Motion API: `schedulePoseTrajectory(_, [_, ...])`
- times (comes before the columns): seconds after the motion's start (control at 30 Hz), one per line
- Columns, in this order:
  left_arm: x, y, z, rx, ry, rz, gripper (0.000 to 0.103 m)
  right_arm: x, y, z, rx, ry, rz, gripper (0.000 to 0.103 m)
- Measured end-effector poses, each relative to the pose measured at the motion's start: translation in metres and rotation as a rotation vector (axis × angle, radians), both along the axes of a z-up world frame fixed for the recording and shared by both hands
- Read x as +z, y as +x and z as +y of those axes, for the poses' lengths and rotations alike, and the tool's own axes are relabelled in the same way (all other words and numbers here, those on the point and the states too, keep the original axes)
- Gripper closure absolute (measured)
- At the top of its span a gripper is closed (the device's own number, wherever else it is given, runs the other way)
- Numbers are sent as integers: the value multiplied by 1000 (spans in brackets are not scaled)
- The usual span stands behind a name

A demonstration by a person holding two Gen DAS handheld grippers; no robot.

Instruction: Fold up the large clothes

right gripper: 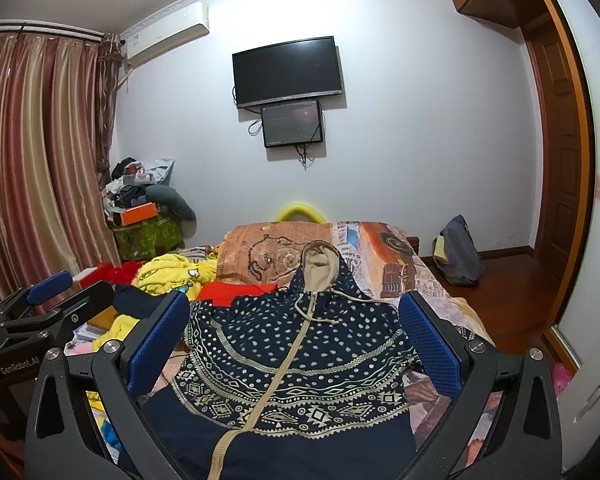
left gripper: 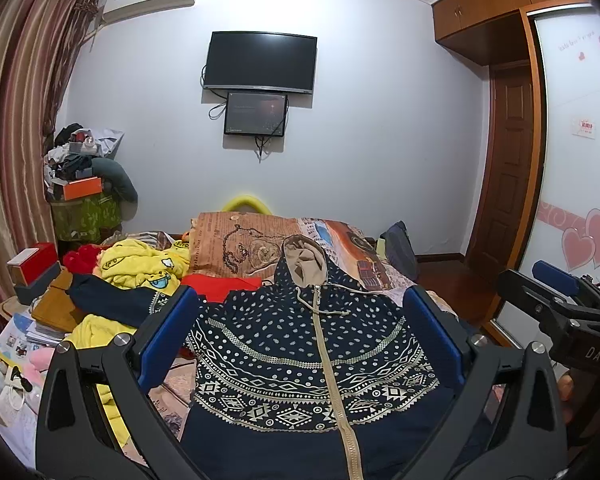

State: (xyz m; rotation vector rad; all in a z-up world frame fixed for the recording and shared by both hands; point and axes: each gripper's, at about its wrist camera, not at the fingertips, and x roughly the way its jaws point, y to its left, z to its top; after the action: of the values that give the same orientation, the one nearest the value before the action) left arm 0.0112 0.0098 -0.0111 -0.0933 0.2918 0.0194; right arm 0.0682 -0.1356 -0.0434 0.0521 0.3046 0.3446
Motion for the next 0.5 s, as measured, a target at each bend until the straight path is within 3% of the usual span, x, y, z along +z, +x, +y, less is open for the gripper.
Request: schedulePoseTrajectory(0.5, [-1, 0, -1, 2, 8, -1, 0, -1, 2, -3, -1, 1, 3, 0])
